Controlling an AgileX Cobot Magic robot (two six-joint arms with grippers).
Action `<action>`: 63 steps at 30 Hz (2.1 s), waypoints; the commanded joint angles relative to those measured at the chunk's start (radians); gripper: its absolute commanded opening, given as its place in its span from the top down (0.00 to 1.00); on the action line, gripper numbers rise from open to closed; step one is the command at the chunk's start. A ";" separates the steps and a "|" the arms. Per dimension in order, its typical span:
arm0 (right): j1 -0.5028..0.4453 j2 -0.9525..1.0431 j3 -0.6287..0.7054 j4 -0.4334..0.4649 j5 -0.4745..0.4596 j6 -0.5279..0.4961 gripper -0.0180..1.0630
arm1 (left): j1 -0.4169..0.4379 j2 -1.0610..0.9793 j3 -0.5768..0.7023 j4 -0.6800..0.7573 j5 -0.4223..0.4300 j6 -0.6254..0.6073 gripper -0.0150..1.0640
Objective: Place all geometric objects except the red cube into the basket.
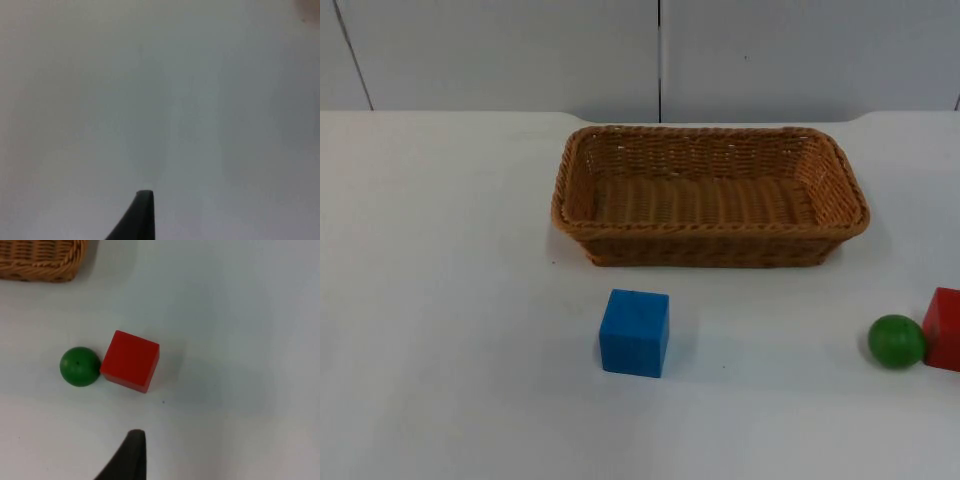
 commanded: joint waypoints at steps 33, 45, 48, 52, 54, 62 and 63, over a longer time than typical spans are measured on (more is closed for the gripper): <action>-0.005 -0.004 -0.005 0.018 -0.012 0.002 0.01 | -0.682 1.128 -0.684 0.181 -0.100 -0.424 0.07; -0.005 -0.004 -0.005 0.023 -0.023 0.002 0.01 | -0.691 1.303 -0.733 0.174 -0.140 -0.483 0.07; -0.005 -0.004 -0.005 0.023 -0.025 0.002 0.01 | -0.691 1.314 -0.733 0.169 -0.150 -0.483 0.07; -0.005 -0.004 -0.005 0.023 -0.028 0.002 0.01 | -0.693 1.314 -0.733 0.163 -0.157 -0.483 0.19; -0.005 -0.004 -0.005 0.023 -0.028 0.002 0.01 | -0.693 1.314 -0.733 0.156 -0.153 -0.483 0.27; -0.005 -0.004 -0.005 0.023 -0.028 0.002 0.01 | -0.696 1.296 -0.733 0.130 -0.070 -0.401 0.98; -0.005 -0.004 -0.005 0.023 -0.028 0.002 0.01 | -0.698 1.281 -0.733 0.125 -0.051 -0.366 0.98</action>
